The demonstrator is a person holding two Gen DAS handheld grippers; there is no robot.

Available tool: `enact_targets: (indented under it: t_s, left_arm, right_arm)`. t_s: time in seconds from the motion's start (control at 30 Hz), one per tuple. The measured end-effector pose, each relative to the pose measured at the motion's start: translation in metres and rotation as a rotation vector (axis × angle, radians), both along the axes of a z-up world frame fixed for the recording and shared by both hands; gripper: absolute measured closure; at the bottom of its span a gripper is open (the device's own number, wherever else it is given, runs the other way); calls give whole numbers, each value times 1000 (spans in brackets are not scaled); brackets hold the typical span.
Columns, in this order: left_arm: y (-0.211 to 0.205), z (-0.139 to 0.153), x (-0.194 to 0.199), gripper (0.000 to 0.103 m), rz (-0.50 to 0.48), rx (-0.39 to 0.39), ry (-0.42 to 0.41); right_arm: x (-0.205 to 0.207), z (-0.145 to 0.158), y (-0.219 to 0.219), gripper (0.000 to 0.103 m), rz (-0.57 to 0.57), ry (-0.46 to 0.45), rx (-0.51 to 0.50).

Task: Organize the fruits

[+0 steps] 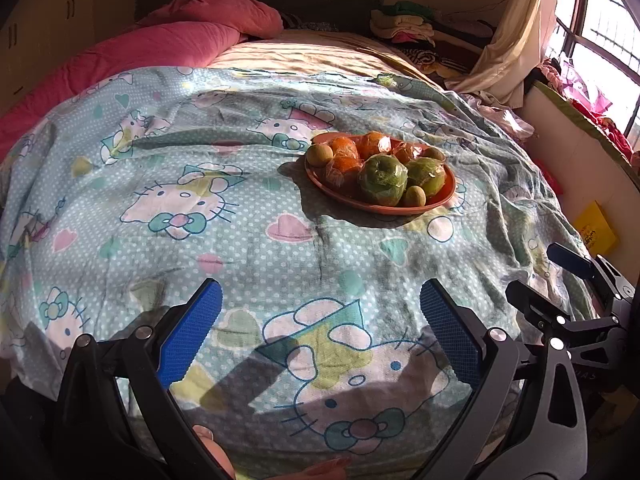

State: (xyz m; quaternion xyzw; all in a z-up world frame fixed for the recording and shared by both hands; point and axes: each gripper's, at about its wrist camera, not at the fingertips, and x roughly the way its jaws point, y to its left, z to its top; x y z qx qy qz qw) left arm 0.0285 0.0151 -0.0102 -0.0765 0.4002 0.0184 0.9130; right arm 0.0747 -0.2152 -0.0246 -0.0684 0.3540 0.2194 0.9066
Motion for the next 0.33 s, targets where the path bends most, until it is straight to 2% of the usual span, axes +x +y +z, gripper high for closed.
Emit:
enact_targets:
  t_s: [0.13, 0.33]
  left_arm:
    - [14, 2, 9, 10, 59, 33, -23]
    - [68, -9, 56, 10, 138, 54, 29]
  right_arm:
    - [9, -4, -6, 4, -24, 22, 2]
    - [55, -6, -40, 4, -154, 78, -9]
